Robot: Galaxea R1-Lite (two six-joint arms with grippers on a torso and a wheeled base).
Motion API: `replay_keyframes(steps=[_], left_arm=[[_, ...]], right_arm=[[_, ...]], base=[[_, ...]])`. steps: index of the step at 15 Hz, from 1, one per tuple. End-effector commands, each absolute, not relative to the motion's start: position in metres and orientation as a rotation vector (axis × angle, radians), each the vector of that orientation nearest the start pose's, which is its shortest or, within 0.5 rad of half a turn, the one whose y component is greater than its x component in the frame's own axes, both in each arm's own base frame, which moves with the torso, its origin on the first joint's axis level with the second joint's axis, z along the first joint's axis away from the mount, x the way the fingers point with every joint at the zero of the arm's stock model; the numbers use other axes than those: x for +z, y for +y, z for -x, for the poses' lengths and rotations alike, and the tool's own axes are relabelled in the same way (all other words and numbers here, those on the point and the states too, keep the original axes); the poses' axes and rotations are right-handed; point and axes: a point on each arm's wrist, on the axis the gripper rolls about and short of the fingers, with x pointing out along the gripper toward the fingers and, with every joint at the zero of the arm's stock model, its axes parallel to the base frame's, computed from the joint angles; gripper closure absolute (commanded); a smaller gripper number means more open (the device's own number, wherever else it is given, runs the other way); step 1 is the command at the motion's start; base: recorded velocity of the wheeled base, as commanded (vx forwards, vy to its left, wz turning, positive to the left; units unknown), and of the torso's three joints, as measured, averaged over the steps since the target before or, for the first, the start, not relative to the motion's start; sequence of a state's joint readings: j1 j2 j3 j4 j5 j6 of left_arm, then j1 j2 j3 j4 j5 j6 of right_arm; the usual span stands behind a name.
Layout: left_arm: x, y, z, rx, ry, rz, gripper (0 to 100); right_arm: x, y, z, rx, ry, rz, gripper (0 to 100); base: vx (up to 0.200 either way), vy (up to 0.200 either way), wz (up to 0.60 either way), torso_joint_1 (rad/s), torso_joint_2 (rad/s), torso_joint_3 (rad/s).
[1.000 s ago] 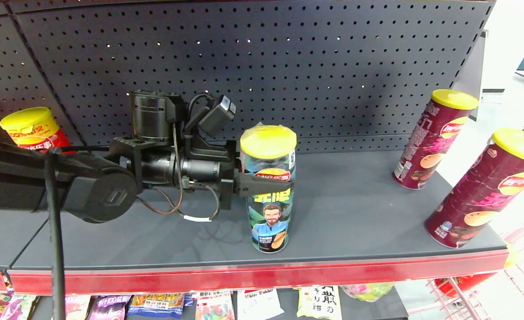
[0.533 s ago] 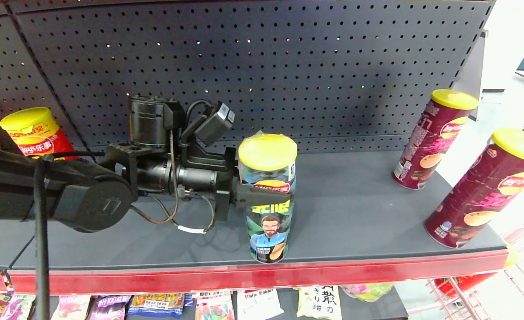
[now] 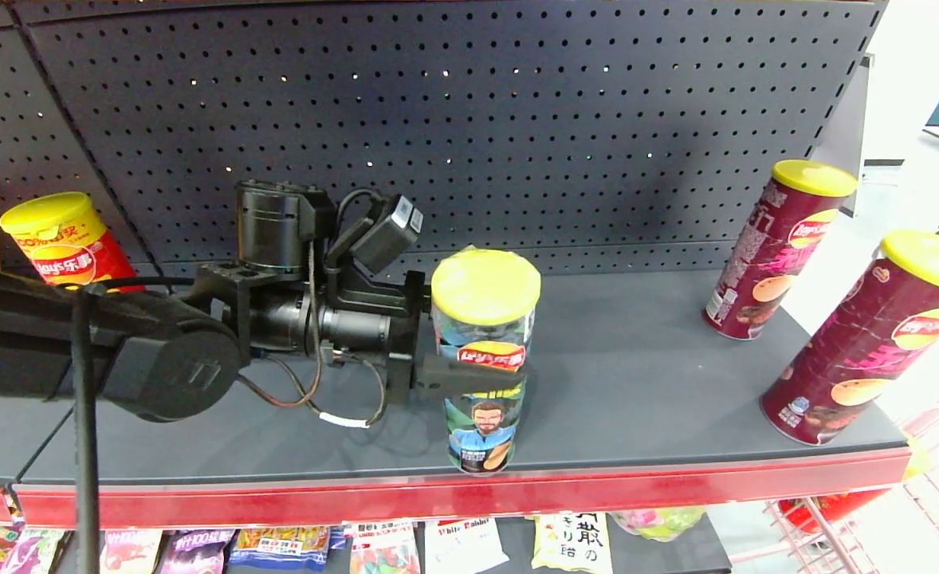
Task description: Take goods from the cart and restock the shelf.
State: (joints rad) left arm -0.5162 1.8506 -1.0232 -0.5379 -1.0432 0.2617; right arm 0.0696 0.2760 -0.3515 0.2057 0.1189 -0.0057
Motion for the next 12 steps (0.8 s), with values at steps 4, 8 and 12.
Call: replay_keyframes(steps=[4,8,12], left_arm=[[0.178,-0.175,-0.273,-1.531,0.144,-0.132,0],[0.181,-0.142,-0.245,-1.392,0.175,-0.145,0],[0.178,-0.102,-0.204,-1.139,0.21,-0.183,0]], right_arm=[[0.157,0.002,0.017,0.204,0.142,0.003,100],[0.172,0.004,0.006,0.292,0.181,0.0,100],[0.221,0.011,-0.035,0.456,0.219,0.074,100]], base=[[0.0,0.0,0.0,0.0,0.0,0.0],[0.0,0.0,0.0,0.0,0.0,0.0],[0.0,0.0,0.0,0.0,0.0,0.0]])
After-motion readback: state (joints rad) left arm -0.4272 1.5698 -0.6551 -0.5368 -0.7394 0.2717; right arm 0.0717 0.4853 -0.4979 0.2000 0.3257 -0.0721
